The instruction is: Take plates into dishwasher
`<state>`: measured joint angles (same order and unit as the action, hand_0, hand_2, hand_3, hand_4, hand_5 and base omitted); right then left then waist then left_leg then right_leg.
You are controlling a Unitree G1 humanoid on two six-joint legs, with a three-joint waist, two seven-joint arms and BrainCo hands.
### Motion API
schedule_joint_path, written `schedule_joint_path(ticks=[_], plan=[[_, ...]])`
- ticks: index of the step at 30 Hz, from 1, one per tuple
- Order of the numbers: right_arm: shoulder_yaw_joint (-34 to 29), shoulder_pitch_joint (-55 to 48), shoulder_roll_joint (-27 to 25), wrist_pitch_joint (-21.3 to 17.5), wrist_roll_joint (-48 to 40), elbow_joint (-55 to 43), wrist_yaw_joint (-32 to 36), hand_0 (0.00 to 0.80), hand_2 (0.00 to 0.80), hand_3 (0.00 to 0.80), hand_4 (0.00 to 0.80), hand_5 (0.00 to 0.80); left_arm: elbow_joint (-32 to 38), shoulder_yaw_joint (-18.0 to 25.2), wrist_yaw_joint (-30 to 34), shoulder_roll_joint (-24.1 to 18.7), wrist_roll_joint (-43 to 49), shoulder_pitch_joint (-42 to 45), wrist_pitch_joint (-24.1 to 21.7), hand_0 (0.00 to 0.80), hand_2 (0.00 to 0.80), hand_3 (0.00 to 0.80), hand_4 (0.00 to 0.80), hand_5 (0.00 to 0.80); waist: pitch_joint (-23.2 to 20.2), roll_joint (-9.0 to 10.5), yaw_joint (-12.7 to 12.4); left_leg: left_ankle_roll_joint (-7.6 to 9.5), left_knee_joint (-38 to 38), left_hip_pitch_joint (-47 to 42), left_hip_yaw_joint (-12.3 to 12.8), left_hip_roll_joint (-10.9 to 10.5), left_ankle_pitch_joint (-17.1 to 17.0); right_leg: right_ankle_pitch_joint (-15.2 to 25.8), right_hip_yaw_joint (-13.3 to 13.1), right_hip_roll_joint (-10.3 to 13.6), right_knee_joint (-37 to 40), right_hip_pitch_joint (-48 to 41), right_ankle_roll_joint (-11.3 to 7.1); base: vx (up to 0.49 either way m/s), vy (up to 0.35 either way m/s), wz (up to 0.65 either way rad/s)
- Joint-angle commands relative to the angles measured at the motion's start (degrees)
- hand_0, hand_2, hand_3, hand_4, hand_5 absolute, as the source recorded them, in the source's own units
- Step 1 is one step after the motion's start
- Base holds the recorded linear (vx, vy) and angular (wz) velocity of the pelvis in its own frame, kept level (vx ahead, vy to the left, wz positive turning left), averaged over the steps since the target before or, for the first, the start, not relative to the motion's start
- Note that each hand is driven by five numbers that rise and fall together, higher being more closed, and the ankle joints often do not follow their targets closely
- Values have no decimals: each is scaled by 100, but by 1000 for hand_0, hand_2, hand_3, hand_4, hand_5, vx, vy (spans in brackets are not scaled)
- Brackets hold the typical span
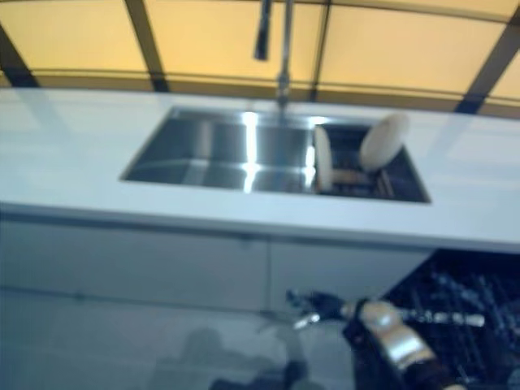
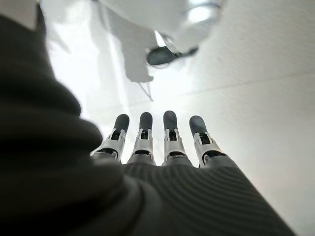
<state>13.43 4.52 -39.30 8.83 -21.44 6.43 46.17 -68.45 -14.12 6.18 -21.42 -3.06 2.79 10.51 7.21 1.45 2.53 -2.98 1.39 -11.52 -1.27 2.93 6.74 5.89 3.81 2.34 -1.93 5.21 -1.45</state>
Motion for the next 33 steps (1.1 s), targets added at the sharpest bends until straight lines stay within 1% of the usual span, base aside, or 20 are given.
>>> schedule_joint_path(ticks=[1, 3, 4, 5, 6, 7, 8, 9, 10, 11, 13, 14, 16, 17, 19, 22, 26, 27, 32, 33], plan=[[-545, 560, -417, 81, -1072, -315, 457, 0, 0, 0, 0, 0, -268, 470, -51, -132, -187, 60, -87, 0, 0, 0, 0, 0, -104, 359, 139, 124, -1199, 206, 250, 31, 169, -89, 72, 544, -343, 7, -420, 91, -63, -22], [-736, 728, -646, -7, -1271, -334, 344, 0, 0, 0, 0, 0, -379, 684, -146, -67, -423, 169, -193, 0, 0, 0, 0, 0, -60, 454, 54, 47, -2705, 861, 270, 143, -631, -175, 48, 451, -231, -276, -157, 86, -100, -23], [-857, 810, -719, 0, -1427, -360, 250, 0, 0, 0, 0, 0, -359, 810, -174, -9, -453, 243, -218, 0, 0, 0, 0, 0, 36, 528, -40, 44, -3717, 1502, 223, 67, -910, -240, 5, 444, -241, -431, 2, 84, -76, -29], [-920, 849, -723, 21, -1467, -357, 184, 0, 0, 0, 0, 0, -340, 852, -173, 7, -441, 264, -210, 0, 0, 0, 0, 0, 72, 535, -84, 39, -3922, 1758, 205, 13, -980, -275, -20, 429, -250, -498, 48, 130, 42, -58], [-1154, 1017, -704, 78, -1614, -238, -89, 0, 0, 0, 0, 0, -274, 925, -135, 30, -421, 303, -143, 0, 0, 0, 0, 0, 178, 450, -227, -21, -3707, 2222, 247, -33, -1100, -430, -76, 318, -259, -783, 92, 211, 208, -72], [-1232, 1217, -724, 51, -1786, -93, -310, 0, 0, 0, 0, 0, -251, 924, -145, 28, -501, 332, -138, 0, 0, 0, 0, 0, 175, 322, -283, -33, -2706, 2192, 355, 107, -1125, -528, -31, 249, -264, -913, 6, 271, 274, -78], [-1237, 1317, -753, -25, -1871, -34, -488, 0, 0, 0, 0, 0, -242, 926, -149, 30, -529, 340, -153, 0, 0, 0, 0, 0, 231, 266, -339, -51, -2092, 2051, 443, 137, -1204, -601, -39, 219, -268, -1050, -41, 352, 325, -62], [-1325, 1500, -885, -157, -2146, 69, -838, 0, 0, 0, 0, 0, -265, 913, -113, -4, -509, 338, -243, 0, 0, 0, 0, 0, 282, 101, -454, -114, -973, 2121, 587, 177, -1615, -851, -106, 64, -339, -1342, -82, 301, 249, -61], [-1371, 1701, -1007, -242, -2399, 191, -1070, 0, 0, 0, 0, 0, -305, 900, -82, -48, -465, 310, -267, 0, 0, 0, 0, 0, 304, 150, -506, -20, -848, 1957, 429, 59, -1453, -984, -154, 133, -433, -1440, -115, 272, 227, -68], [-1455, 1900, -1030, -250, -2664, 258, -1379, 0, 0, 0, 0, 0, -398, 853, -110, -52, -425, 241, -289, 0, 0, 0, 0, 0, 226, 158, -496, 33, -822, 1867, 445, -15, -1249, -1008, -94, 176, -499, -1403, -140, 174, 147, -73], [-1672, 2099, -1023, -379, -3097, 413, -1793, 0, 0, 0, 0, 0, -402, 764, -227, -90, -503, 154, -310, 0, 0, 0, 0, 0, 122, 192, -488, 58, -853, 1741, 433, -95, -1062, -976, 10, 317, -538, -1375, -227, 148, 92, -44], [-1786, 2204, -991, -535, -3281, 459, -2055, 0, 0, 0, 0, 0, -317, 778, -162, -135, -464, 99, -227, 0, 0, 0, 0, 0, 82, 203, -526, 85, -749, 1630, 371, -143, -1009, -924, 63, 382, -511, -1359, -302, 114, 44, 16], [-1916, 2436, -929, -627, -3308, 550, -2391, 0, 0, 0, 0, 0, -267, 757, -132, -197, -444, -29, -218, 0, 0, 0, 0, 0, 18, 200, -561, 142, -495, 1382, 303, -154, -965, -872, 160, 435, -485, -1281, -368, 98, 27, 20], [-1936, 2552, -967, -767, -3279, 546, -2553, 0, 0, 0, 0, 0, -243, 715, -151, -215, -496, -78, -246, 0, 0, 0, 0, 0, -31, 203, -568, 160, -404, 1320, 288, -160, -965, -852, 161, 432, -414, -1280, -372, 81, 19, -1], [-1944, 2708, -1065, -828, -3435, 455, -2925, 0, 0, 0, 0, 0, -250, 641, -151, -237, -544, -163, -306, 0, 0, 0, 0, 0, -92, 223, -564, 162, -404, 1352, 283, -178, -960, -847, 128, 414, -327, -1288, -353, 52, 10, 2], [-1965, 3241, -1294, -864, -3407, 843, -3383, 0, 0, 0, 0, 0, -269, 533, -89, -254, -493, -324, -352, 0, 0, 0, 0, 0, -197, 309, -647, 171, -489, 1496, 228, -228, -904, -858, 116, 410, -198, -1333, -328, 51, -18, 10], [-1599, 4073, -1651, -621, -3166, 1555, -4403, 0, 0, 0, 0, 0, -303, 271, -10, -146, -450, -336, -349, 0, 0, 0, 0, 0, -310, 389, -804, 138, -447, 1550, 167, -233, -894, -850, 221, 437, 42, -1496, -329, 82, -12, 10], [-1500, 4247, -1737, -656, -3065, 1762, -4518, 0, 0, 0, 0, 0, -334, 225, -3, -122, -465, -318, -353, 0, 0, 0, 0, 0, -327, 398, -829, 125, -454, 1560, 164, -227, -888, -849, 238, 449, 78, -1523, -331, 89, 7, 8], [-1078, 4895, -2001, -341, -2942, 2327, -5123, 0, 0, 0, 0, 0, -399, 82, -20, -71, -631, -268, -279, 0, 0, 0, 0, 0, -320, 463, -964, 101, -565, 1609, 94, -242, -818, -775, 340, 570, 192, -1583, -387, 68, 18, 13], [-875, 5153, -2032, -289, -2837, 2566, -5357, 0, 0, 0, 0, 0, -370, 123, -74, -67, -638, -268, -268, 0, 0, 0, 0, 0, -308, 488, -1027, 110, -593, 1597, 121, -240, -797, -745, 431, 645, 188, -1595, -432, 54, 46, 10]])
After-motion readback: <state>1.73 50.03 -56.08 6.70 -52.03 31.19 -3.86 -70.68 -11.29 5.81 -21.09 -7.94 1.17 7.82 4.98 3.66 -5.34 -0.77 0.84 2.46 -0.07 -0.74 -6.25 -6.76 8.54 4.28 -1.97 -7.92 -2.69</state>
